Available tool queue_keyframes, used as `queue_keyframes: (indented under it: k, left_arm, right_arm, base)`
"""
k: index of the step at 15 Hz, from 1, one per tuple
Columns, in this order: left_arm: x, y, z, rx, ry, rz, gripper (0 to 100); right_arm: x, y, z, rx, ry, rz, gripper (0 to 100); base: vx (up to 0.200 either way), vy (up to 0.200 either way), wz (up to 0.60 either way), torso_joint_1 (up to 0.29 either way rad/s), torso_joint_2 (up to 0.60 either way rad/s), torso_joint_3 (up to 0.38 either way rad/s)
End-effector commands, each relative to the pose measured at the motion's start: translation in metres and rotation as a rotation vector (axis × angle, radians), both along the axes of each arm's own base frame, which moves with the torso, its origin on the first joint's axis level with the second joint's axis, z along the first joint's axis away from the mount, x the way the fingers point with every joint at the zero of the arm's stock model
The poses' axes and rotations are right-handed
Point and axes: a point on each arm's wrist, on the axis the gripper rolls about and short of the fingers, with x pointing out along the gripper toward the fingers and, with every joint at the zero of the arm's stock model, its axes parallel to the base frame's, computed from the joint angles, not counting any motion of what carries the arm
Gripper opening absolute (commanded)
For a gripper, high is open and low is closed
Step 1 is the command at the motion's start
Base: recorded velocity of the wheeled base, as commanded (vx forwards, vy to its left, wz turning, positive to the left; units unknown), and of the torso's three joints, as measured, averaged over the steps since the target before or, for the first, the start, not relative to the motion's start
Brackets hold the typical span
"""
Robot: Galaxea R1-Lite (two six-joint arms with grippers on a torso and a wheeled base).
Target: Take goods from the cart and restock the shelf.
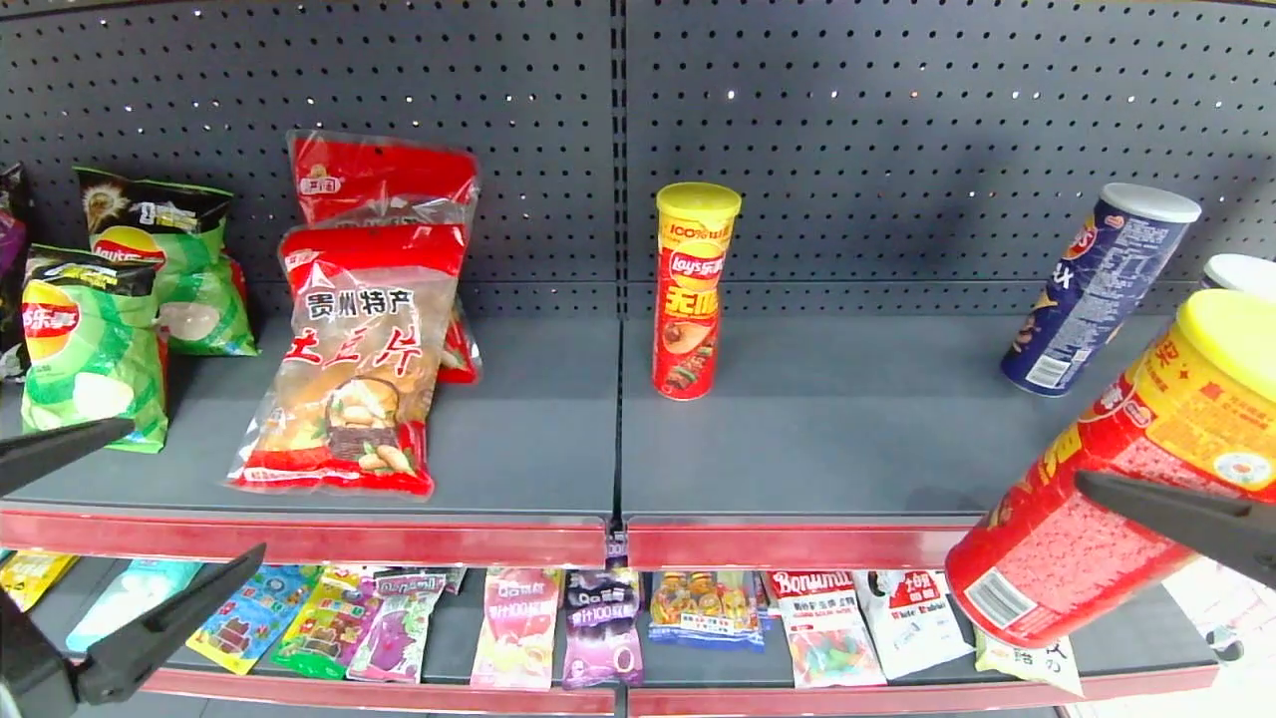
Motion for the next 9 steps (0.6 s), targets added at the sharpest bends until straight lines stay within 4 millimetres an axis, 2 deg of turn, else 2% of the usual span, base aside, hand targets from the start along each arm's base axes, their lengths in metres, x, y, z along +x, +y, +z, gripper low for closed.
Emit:
queue_keyframes:
  k: [1,3,5,6,7,9]
  left_arm:
    - [0.056,-0.025,0.017,-0.039,0.067,-0.096,100]
    - [0.099,-0.054,0.038,-0.136,0.063,-0.154,100]
    - [0.135,-0.07,0.049,-0.15,0.047,-0.163,100]
    - [0.155,-0.079,0.053,-0.182,0.06,-0.222,100]
    - [0.168,-0.088,0.054,-0.213,0.085,-0.325,100]
    - [0.182,-0.097,0.053,-0.232,0.113,-0.461,100]
  right_arm:
    - [0.004,0.002,0.001,-0.002,0.007,-0.001,0]
    - [0.005,0.002,0.001,-0.002,0.01,-0.001,0]
    - [0.006,0.002,0.001,-0.002,0.011,-0.001,0]
    - [0.006,0.002,0.002,-0.001,0.008,-0.001,0]
    - [0.006,0.002,0.003,0.0,0.004,-0.003,0]
    - [0.006,0.002,0.004,0.003,0.001,-0.003,0]
  base:
    - [0.0,0.0,0.0,0.0,0.0,0.0]
    - [0.0,0.0,0.0,0.0,0.0,0.0]
    - [0.0,0.0,0.0,0.0,0.0,0.0]
    - [0.0,0.0,0.0,0.0,0.0,0.0]
    - [0.0,0.0,0.0,0.0,0.0,0.0]
    - [0.0,0.0,0.0,0.0,0.0,0.0]
